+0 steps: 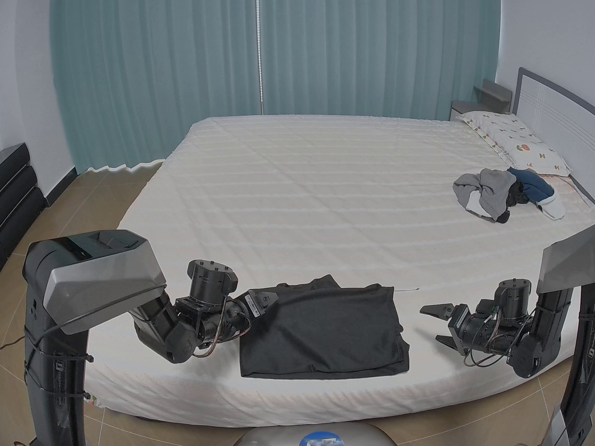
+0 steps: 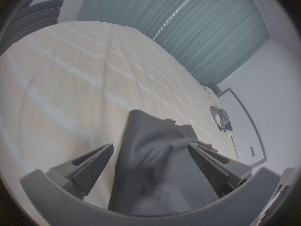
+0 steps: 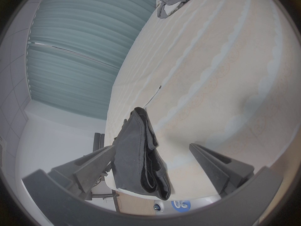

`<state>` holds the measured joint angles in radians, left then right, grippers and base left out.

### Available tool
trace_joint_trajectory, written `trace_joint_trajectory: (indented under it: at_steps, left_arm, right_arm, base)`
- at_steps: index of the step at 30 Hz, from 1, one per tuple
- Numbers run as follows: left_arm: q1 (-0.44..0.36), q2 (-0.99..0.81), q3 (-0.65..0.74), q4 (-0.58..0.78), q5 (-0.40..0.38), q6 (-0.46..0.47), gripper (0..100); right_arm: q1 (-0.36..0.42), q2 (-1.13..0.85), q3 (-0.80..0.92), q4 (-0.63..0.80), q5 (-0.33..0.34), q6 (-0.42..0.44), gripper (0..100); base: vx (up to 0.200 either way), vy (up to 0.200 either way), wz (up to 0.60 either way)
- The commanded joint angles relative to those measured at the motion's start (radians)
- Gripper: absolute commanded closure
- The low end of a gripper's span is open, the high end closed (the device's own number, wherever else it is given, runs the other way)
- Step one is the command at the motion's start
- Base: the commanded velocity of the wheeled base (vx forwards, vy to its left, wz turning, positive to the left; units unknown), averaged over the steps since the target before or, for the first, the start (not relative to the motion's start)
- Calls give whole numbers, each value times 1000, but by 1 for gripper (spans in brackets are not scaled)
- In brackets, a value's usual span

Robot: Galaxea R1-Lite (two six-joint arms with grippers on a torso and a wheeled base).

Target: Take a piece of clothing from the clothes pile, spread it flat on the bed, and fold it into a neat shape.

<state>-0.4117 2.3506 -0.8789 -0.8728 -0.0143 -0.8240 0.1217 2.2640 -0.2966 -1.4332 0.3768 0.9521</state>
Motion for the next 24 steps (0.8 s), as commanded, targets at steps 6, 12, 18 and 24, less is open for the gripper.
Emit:
trace_joint_trajectory:
  at_steps: [6, 12, 18, 24]
  left_arm:
    - [113, -205, -5, -2, 11, -79, 0]
    - [152, -406, 130, -11, 68, 45, 0]
    - [180, -723, 311, -5, 80, 85, 0]
    - [177, -1019, 502, -3, 80, 155, 0]
  right_arm:
    - [-20, -69, -15, 4, -62, -32, 0]
    - [-8, -187, -9, 14, -134, -202, 0]
    - [10, -448, 93, 22, -283, -406, 0]
    - [-11, -676, 172, 25, -337, -523, 0]
  base:
    - [0, 0, 0]
    - [0, 0, 0]
    - [0, 0, 0]
    - [0, 0, 0]
